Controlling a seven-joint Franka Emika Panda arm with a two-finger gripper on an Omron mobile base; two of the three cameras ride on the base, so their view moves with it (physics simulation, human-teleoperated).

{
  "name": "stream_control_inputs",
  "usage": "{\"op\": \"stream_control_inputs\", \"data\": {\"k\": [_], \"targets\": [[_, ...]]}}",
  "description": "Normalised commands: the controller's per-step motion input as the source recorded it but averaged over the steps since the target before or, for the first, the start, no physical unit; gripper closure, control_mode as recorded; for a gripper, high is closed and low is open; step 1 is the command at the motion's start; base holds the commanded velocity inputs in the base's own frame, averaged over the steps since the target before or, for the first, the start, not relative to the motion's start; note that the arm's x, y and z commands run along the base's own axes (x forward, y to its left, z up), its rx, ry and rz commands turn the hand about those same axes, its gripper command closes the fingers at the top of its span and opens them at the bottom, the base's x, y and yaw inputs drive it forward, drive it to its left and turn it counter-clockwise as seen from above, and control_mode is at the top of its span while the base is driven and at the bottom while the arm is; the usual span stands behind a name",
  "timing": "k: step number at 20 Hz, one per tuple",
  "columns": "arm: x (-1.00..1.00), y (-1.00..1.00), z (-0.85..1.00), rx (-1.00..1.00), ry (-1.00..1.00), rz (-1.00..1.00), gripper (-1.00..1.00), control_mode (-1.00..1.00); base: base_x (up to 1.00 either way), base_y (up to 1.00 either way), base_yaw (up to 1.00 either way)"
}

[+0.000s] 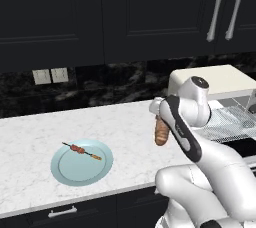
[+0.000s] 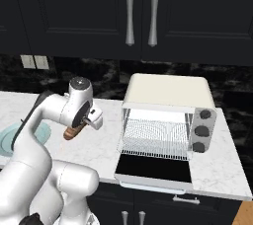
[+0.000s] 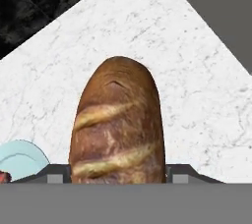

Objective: Pick up the kebab skewer and baguette bread, and place them inside the toaster oven. Close the toaster oven door and start by setting the timer.

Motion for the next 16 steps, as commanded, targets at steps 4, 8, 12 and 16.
{"op": "stream_control_inputs", "data": {"k": [4, 8, 12, 16], "targets": [[-0.31, -0.3, 0.15, 0.09, 0.0, -0.55, 1.0, -1.0, 0.0, 0.0, 0.0], [-0.23, -0.5, 0.1, 0.13, 0.0, -0.53, 1.0, -1.0, 0.0, 0.0, 0.0], [-0.06, -0.52, 0.16, 0.12, 0.0, -0.43, 1.0, -1.0, 0.0, 0.0, 0.0], [-0.06, -0.22, 0.2, 0.04, 0.0, -0.25, 1.0, -1.0, 0.0, 0.0, 0.0]]}}
